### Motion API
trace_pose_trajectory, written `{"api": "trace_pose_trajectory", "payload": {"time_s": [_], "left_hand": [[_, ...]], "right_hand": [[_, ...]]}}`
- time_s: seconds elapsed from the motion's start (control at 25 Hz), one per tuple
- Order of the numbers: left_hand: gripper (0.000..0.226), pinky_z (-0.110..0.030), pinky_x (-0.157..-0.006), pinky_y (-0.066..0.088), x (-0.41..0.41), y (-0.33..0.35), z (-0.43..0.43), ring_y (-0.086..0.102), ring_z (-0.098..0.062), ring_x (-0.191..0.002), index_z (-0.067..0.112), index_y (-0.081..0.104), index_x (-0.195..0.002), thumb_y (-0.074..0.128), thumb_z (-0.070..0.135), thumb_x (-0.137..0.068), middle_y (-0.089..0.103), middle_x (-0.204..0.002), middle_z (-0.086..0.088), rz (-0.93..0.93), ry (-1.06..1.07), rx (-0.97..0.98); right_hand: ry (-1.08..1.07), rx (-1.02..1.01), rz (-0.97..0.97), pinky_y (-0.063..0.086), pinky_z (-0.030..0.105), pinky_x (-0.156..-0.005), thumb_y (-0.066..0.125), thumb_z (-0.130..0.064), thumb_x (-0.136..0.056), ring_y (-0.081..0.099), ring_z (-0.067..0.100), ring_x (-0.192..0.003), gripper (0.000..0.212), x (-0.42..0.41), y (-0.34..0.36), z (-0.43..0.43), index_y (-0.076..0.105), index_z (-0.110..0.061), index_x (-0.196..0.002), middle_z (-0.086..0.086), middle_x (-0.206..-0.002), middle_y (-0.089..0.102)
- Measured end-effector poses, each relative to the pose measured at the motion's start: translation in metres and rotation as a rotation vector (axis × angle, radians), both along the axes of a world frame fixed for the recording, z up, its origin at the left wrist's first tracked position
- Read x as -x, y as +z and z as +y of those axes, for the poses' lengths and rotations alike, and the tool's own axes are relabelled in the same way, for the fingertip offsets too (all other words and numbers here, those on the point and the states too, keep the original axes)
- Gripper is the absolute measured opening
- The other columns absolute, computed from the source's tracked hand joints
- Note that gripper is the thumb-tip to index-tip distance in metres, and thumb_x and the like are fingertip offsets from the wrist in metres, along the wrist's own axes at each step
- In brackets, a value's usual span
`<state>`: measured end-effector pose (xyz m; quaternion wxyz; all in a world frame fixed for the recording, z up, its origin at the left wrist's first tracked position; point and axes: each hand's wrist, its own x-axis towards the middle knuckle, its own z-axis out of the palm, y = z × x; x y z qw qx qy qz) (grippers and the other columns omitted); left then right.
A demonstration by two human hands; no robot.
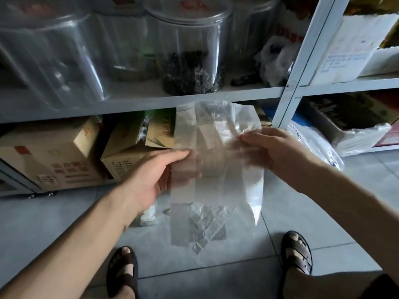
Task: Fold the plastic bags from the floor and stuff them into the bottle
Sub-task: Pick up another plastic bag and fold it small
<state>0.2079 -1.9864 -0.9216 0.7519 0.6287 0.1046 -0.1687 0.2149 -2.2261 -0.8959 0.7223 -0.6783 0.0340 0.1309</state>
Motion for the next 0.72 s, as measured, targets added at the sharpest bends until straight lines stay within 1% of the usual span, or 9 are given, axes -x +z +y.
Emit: {"api": "trace_pose_trajectory", "payload": {"time_s": [0.08,0.16,0.24,0.32,0.36,0.44,0.52,0.6,0.72], "left_hand": [[0.02,-0.025,-0.06,0.058,-0.005,0.006,0.004,0.076,-0.024,-0.077,0.013,0.077,-0.102,0.06,0.021,-0.093,0.078,-0.099,-0.009,0.012,-0.091,-0.027],[0.024,-0.026,-0.061,0.059,-0.008,0.008,0.007,0.076,-0.024,-0.076,0.01,0.077,-0.104,0.061,0.023,-0.092,0.078,-0.099,-0.011,0.028,-0.115,-0.025],[0.023,-0.029,-0.062,0.062,-0.009,0.007,0.007,0.076,-0.023,-0.076,0.008,0.078,-0.101,0.062,0.02,-0.092,0.077,-0.097,-0.013,0.018,-0.101,-0.056],[0.022,-0.029,-0.06,0.062,-0.009,0.006,0.006,0.076,-0.023,-0.074,0.005,0.076,-0.104,0.06,0.018,-0.094,0.077,-0.097,-0.014,-0.002,-0.075,-0.067],[0.023,-0.027,-0.057,0.061,-0.009,0.008,0.005,0.076,-0.024,-0.072,0.005,0.074,-0.104,0.058,0.017,-0.096,0.077,-0.097,-0.013,-0.011,-0.062,-0.053],[0.023,-0.025,-0.052,0.058,-0.01,0.01,0.007,0.076,-0.026,-0.069,0.004,0.072,-0.105,0.054,0.018,-0.098,0.078,-0.095,-0.012,-0.03,-0.032,-0.028],[0.023,-0.025,-0.049,0.056,-0.009,0.012,0.009,0.075,-0.028,-0.068,0.006,0.071,-0.105,0.054,0.019,-0.099,0.077,-0.095,-0.014,-0.047,0.003,0.0],[0.022,-0.026,-0.048,0.055,-0.007,0.012,0.01,0.074,-0.029,-0.07,0.008,0.072,-0.104,0.055,0.021,-0.098,0.076,-0.1,-0.017,-0.049,0.036,0.011],[0.027,-0.029,-0.054,0.058,-0.008,0.01,0.01,0.074,-0.034,-0.084,0.01,0.072,-0.109,0.057,0.028,-0.097,0.075,-0.106,-0.02,-0.036,0.025,-0.03]], "right_hand": [[-0.028,0.026,-0.013,0.052,0.023,-0.066,0.057,-0.01,-0.097,0.063,0.023,-0.084,0.028,-0.007,-0.005,-0.002,0.064,0.014,-0.11,0.011,-0.098,0.077],[-0.037,0.031,-0.012,0.053,0.023,-0.074,0.058,-0.01,-0.095,0.059,0.026,-0.094,0.032,-0.009,-0.008,-0.003,0.062,0.016,-0.114,0.015,-0.102,0.076],[-0.045,0.025,0.007,0.056,0.024,-0.079,0.059,-0.01,-0.095,0.064,0.022,-0.089,0.029,-0.01,-0.01,-0.003,0.065,0.013,-0.111,0.014,-0.1,0.076],[-0.059,-0.006,0.029,0.058,0.029,-0.081,0.06,-0.012,-0.094,0.069,0.02,-0.081,0.023,-0.01,-0.011,-0.003,0.07,0.007,-0.102,0.014,-0.097,0.076],[-0.054,-0.03,0.046,0.059,0.032,-0.08,0.061,-0.014,-0.094,0.071,0.02,-0.08,0.021,-0.009,-0.011,-0.003,0.072,0.002,-0.098,0.015,-0.096,0.076],[-0.001,-0.089,0.084,0.063,0.034,-0.071,0.064,-0.02,-0.088,0.074,0.02,-0.078,0.019,-0.005,-0.009,-0.002,0.076,-0.005,-0.09,0.015,-0.095,0.076],[0.084,-0.101,0.111,0.062,0.031,-0.068,0.066,-0.019,-0.082,0.074,0.019,-0.077,0.02,-0.001,-0.01,-0.001,0.077,-0.005,-0.09,0.013,-0.094,0.076],[0.125,-0.066,0.134,0.061,0.028,-0.068,0.067,-0.015,-0.079,0.074,0.019,-0.078,0.021,0.002,-0.013,-0.001,0.076,-0.001,-0.092,0.014,-0.094,0.076],[0.064,-0.044,0.115,0.061,0.025,-0.067,0.068,-0.015,-0.078,0.071,0.015,-0.071,0.021,0.002,-0.016,-0.001,0.075,0.001,-0.089,0.01,-0.083,0.074]]}}
